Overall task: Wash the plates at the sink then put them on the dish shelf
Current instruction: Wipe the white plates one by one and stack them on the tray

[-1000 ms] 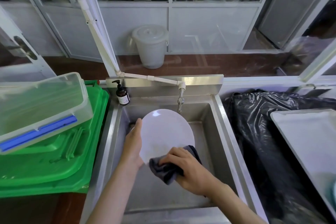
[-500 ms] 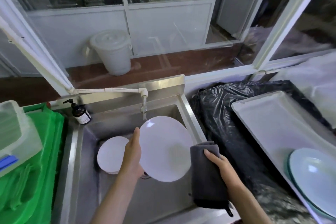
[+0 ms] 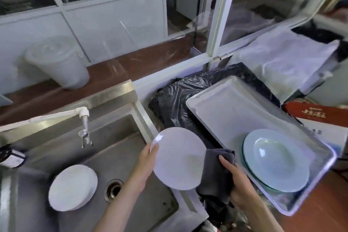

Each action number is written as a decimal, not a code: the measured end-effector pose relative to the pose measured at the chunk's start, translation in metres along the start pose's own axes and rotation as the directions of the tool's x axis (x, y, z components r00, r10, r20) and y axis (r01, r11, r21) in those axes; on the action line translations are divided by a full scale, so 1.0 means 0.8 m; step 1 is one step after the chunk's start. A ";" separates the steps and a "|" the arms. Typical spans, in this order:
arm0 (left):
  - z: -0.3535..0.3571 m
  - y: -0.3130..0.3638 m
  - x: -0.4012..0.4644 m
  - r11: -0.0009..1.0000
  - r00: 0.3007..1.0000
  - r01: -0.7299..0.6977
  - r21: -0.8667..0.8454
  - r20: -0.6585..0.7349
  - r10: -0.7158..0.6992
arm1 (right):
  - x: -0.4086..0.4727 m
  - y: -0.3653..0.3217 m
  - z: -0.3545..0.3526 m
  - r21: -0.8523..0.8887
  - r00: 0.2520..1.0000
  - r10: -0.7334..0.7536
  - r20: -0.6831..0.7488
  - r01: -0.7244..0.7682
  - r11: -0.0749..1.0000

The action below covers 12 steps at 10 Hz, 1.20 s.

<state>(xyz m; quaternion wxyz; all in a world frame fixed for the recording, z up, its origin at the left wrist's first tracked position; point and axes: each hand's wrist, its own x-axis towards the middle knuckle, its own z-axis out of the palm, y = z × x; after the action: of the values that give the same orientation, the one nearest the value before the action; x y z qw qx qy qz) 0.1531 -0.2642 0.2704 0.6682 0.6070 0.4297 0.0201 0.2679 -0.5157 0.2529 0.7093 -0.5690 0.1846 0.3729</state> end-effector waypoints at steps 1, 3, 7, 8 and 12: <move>0.031 0.004 0.023 0.997 0.996 0.038 0.074 0.083 -0.044 | 0.016 -0.027 -0.019 -0.138 0.990 -0.117 -0.084 0.104 0.985; 0.119 0.021 0.065 0.981 0.983 0.177 -0.078 0.055 -0.173 | 0.056 -0.080 -0.083 -0.004 0.976 -0.203 -0.076 0.203 0.979; 0.290 0.030 0.181 0.957 0.974 0.188 -0.223 -0.081 -0.210 | 0.105 -0.150 -0.213 0.122 0.972 -0.050 -0.231 0.079 0.989; 0.311 0.032 0.198 0.952 0.969 0.201 -0.233 -0.093 -0.227 | 0.111 -0.151 -0.227 0.131 0.970 -0.052 -0.238 0.085 0.988; 0.365 0.031 0.241 0.975 0.967 0.221 0.011 -0.133 -0.218 | 0.126 -0.148 -0.234 0.193 0.970 0.024 -0.240 0.023 0.981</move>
<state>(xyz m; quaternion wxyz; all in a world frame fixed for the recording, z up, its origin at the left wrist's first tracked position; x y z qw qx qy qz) 0.4613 -0.3841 0.1540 0.6289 0.5616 0.5373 -0.0197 0.4517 -0.6689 0.2102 0.7336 -0.5382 0.3050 0.2814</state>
